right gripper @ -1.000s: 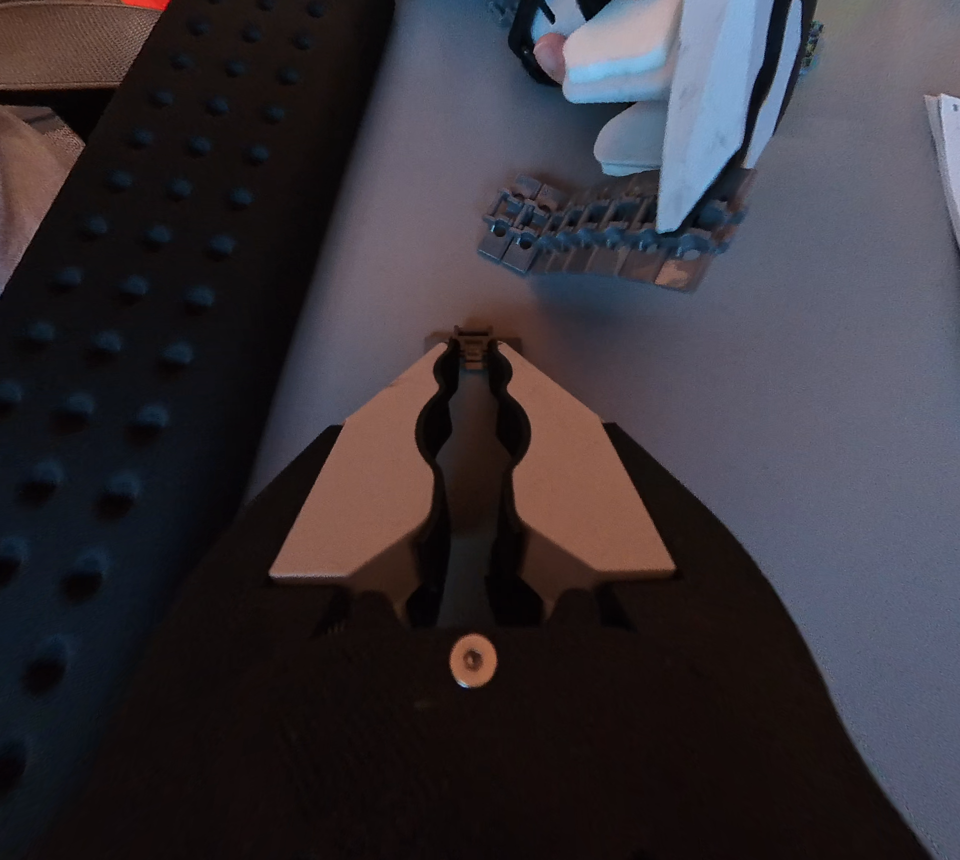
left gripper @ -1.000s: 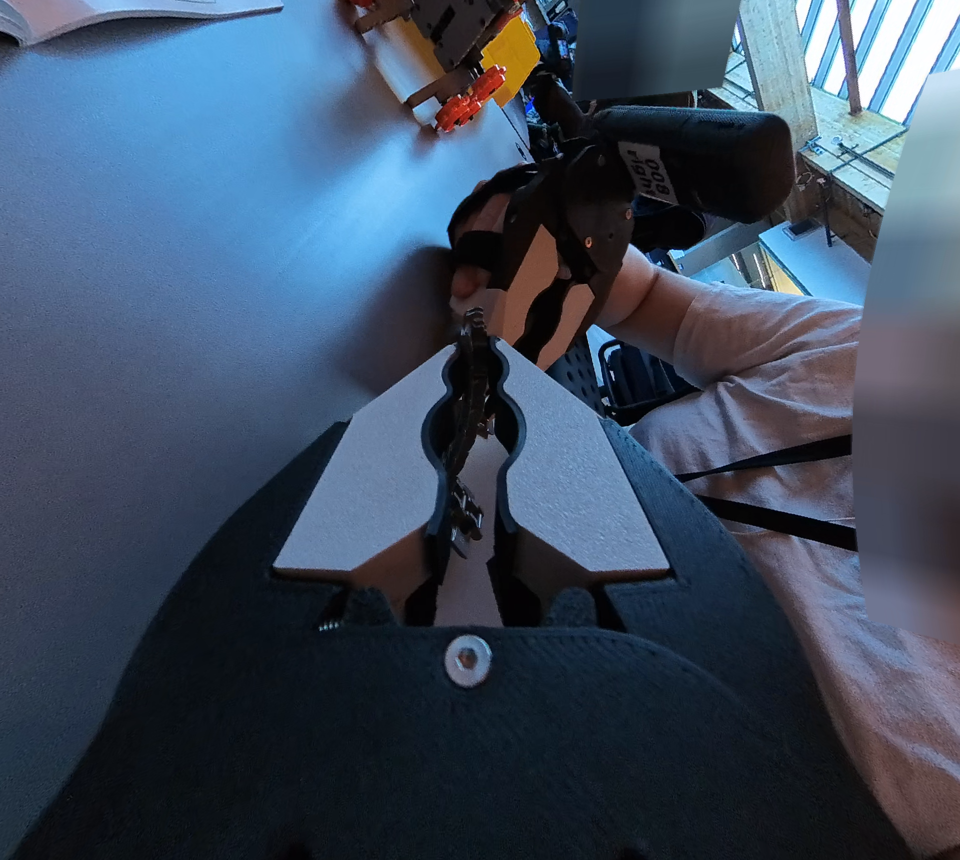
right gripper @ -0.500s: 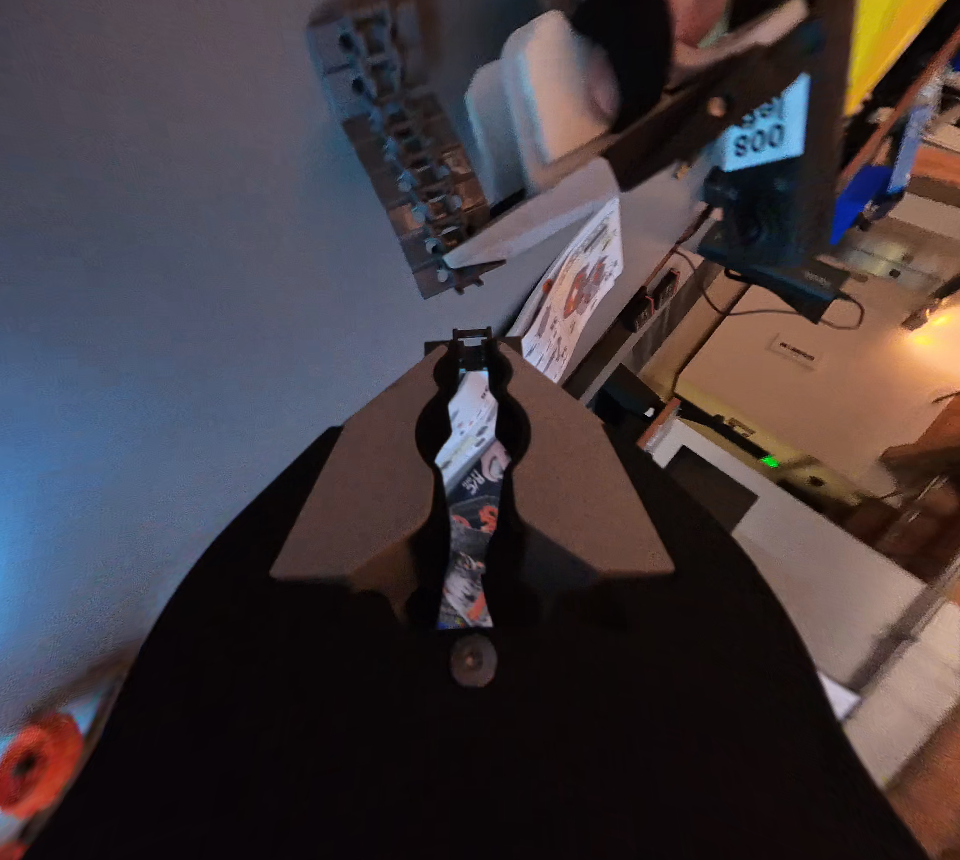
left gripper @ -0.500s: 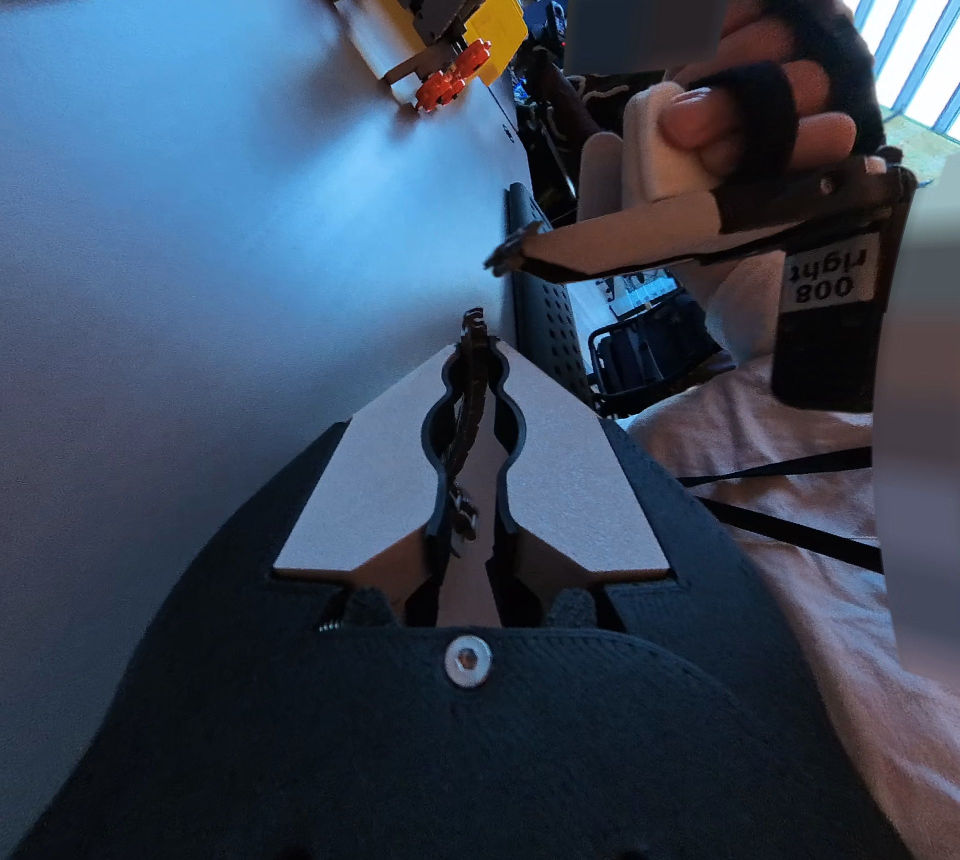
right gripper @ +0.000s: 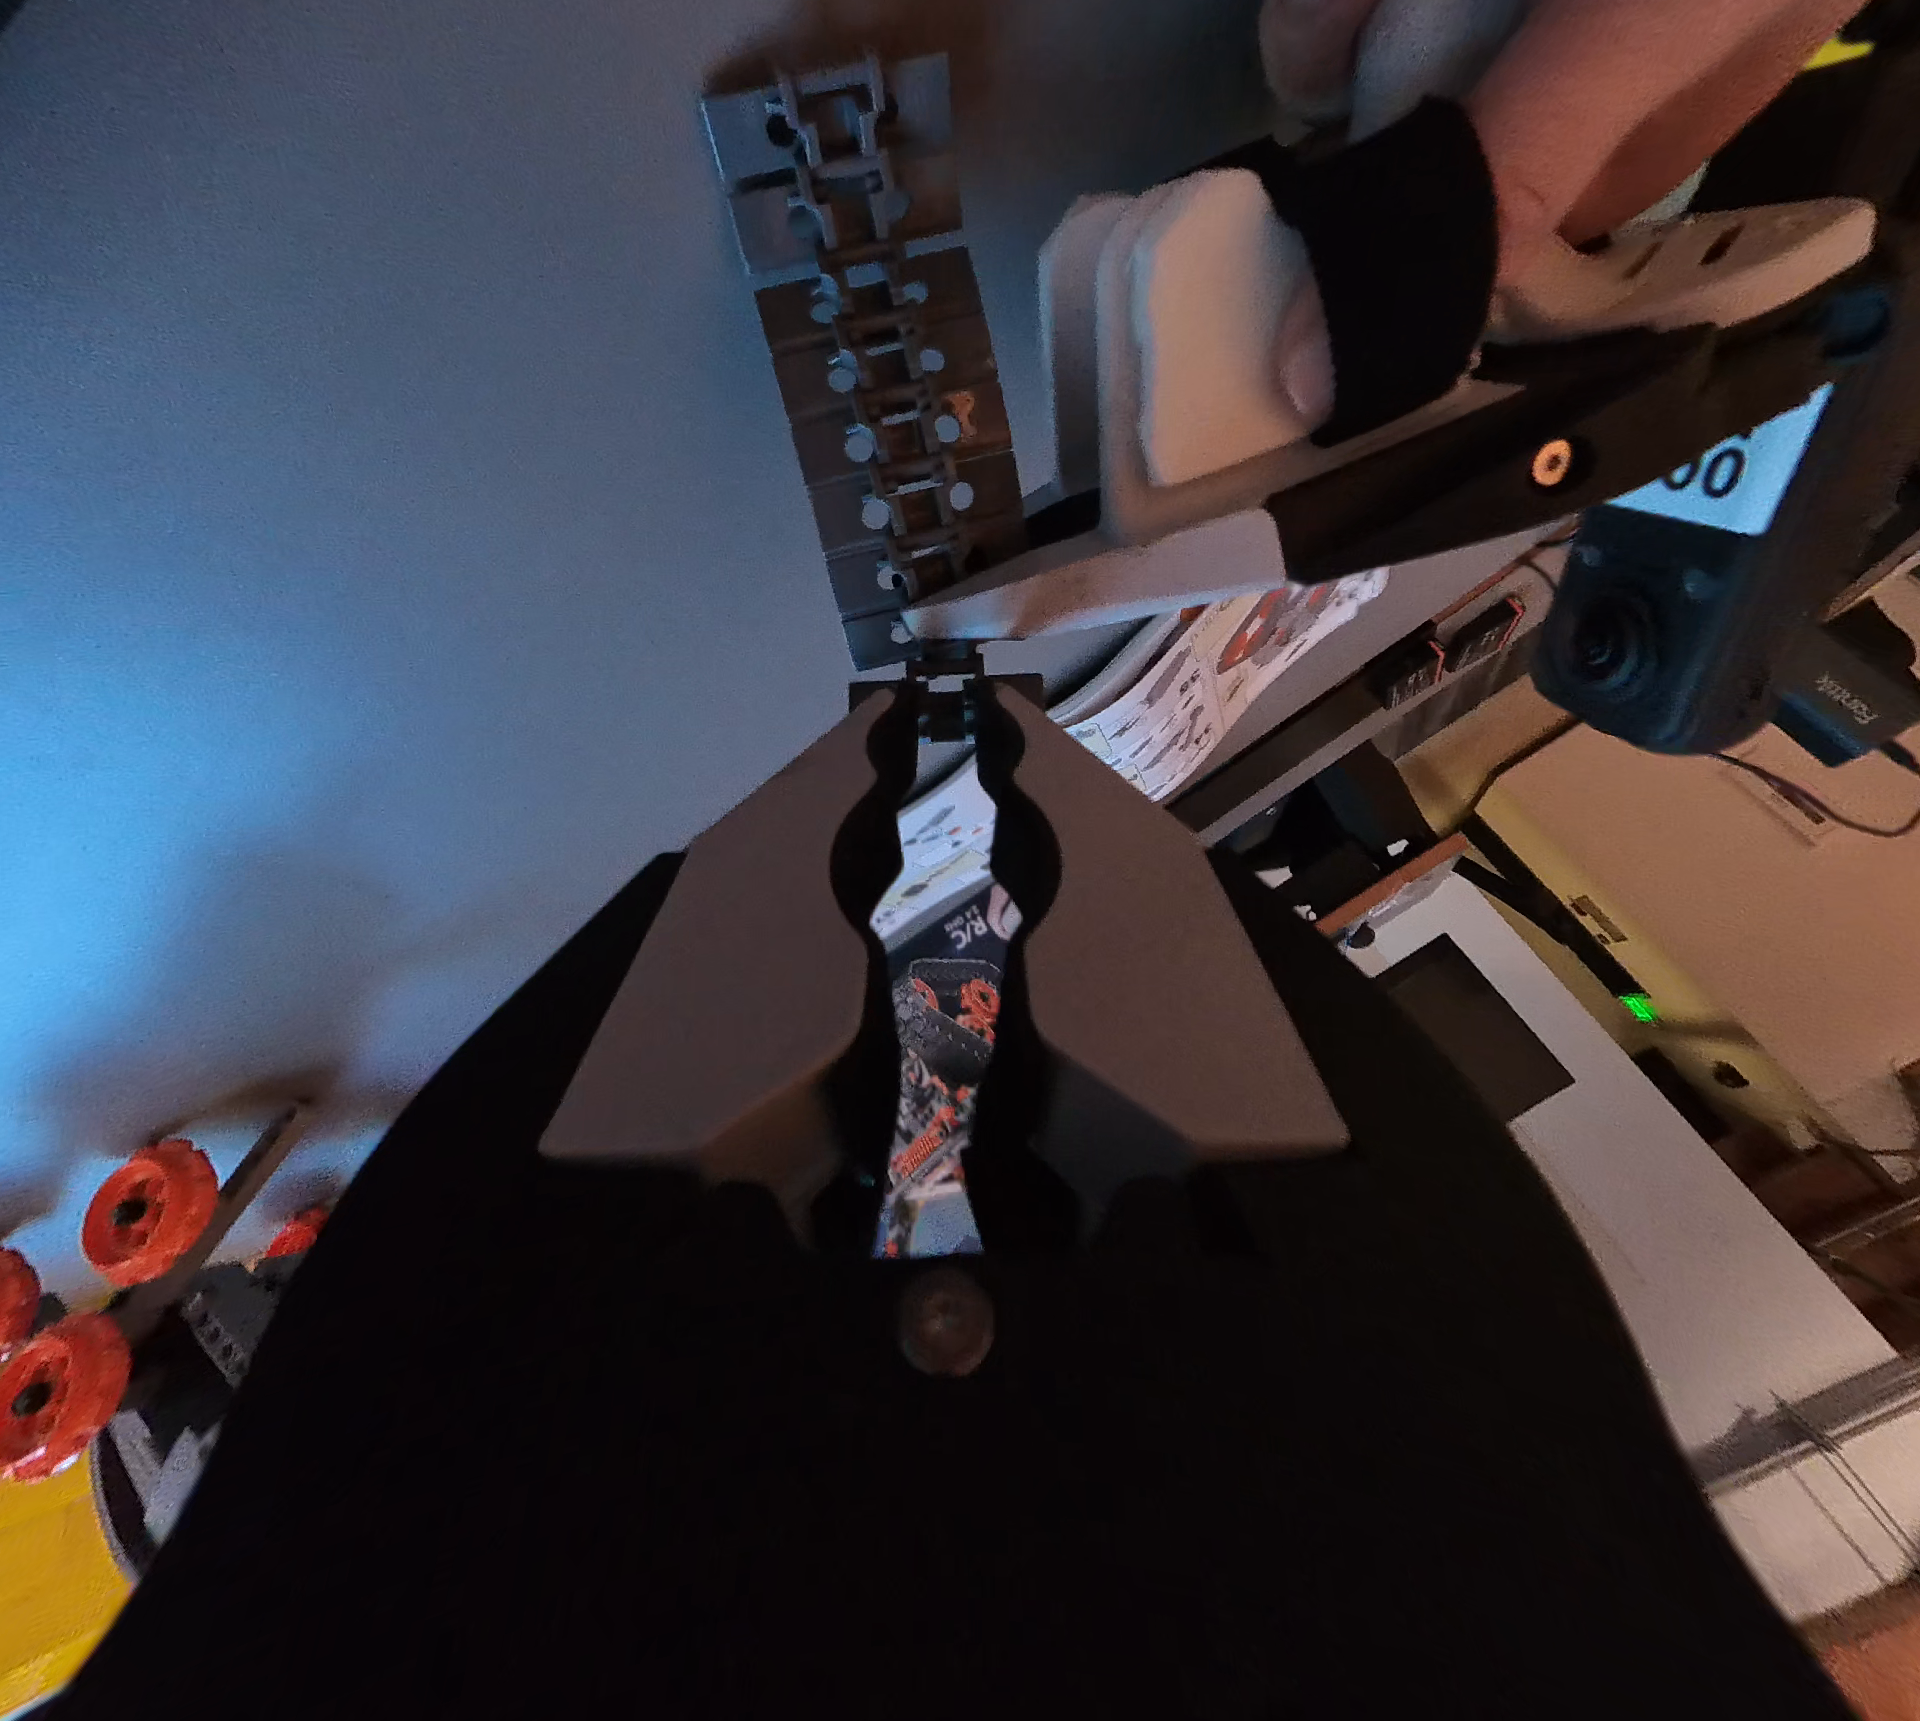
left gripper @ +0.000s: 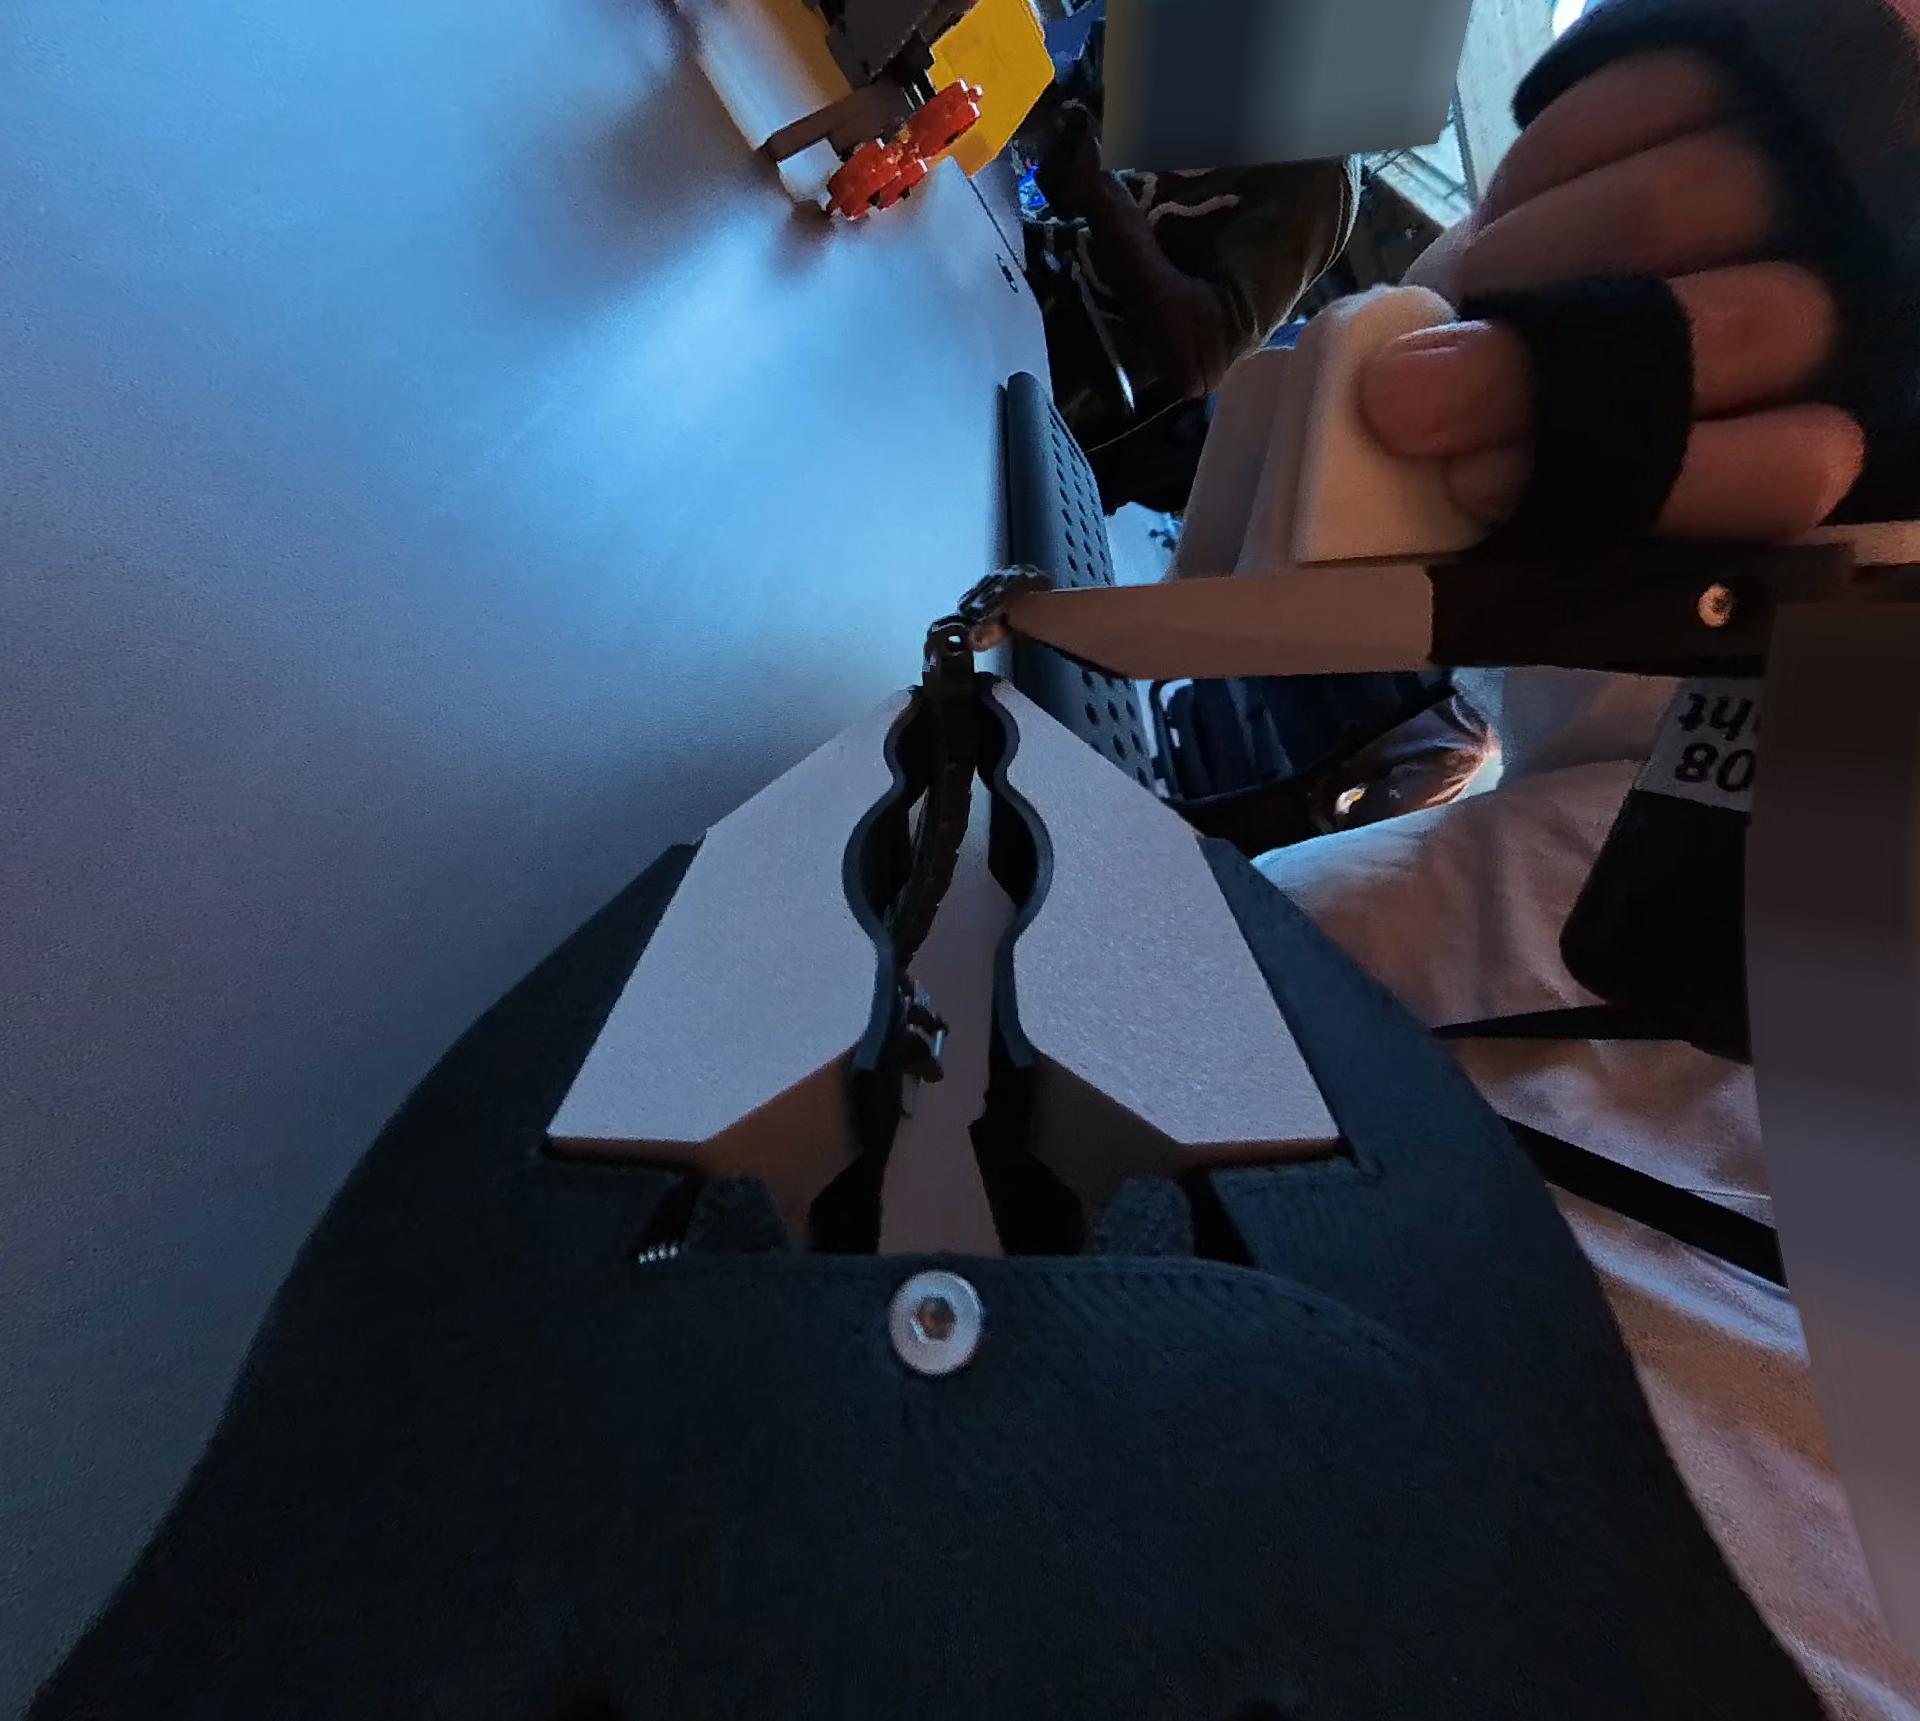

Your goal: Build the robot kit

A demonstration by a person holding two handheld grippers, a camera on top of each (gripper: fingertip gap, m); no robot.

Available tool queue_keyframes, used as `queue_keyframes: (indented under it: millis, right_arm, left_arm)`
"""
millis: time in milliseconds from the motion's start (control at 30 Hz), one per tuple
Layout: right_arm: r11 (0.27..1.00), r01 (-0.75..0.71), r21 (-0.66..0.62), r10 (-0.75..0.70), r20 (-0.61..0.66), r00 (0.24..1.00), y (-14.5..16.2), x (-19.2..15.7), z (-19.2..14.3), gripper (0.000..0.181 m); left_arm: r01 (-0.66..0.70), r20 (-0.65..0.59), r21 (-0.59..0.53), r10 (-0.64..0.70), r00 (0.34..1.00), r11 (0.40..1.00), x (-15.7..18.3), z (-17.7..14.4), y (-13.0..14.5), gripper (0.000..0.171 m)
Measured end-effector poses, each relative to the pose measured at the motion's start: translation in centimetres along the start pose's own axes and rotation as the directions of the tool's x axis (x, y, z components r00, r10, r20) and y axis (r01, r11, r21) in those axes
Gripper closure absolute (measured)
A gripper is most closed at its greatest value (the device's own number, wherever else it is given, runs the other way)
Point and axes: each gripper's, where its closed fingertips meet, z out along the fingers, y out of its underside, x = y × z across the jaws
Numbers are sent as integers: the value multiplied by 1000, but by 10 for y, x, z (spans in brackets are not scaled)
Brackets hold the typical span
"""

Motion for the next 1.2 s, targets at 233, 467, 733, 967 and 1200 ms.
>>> queue_keyframes:
  millis: [233, 467, 733, 967, 1200]
  right_arm:
    - [997, 53, -48, -50, 71, 996, -4, -2, 5, 172]
    - [1000, 11, 9, -13, 193, 981, -7, -6, 8, 172]
    - [997, -4, -73, 16, 164, 986, -9, -12, 11, 173]
    - [996, -39, -79, 48, 114, 992, -11, -16, 15, 174]
    - [998, -66, -23, 67, 54, 996, -12, -15, 14, 174]
  left_arm:
    - [4, 25, -28, -4, 1000, 1000, -4, 1, 4, 166]
    - [-29, 42, -54, 32, 999, 998, -6, 3, 8, 166]
    - [-73, 100, -73, 80, 992, 995, -11, 7, 11, 166]
    - [-31, 82, -76, 37, 996, 997, -11, 8, 14, 166]
    - [-48, 86, -74, 54, 995, 996, -11, 8, 13, 165]
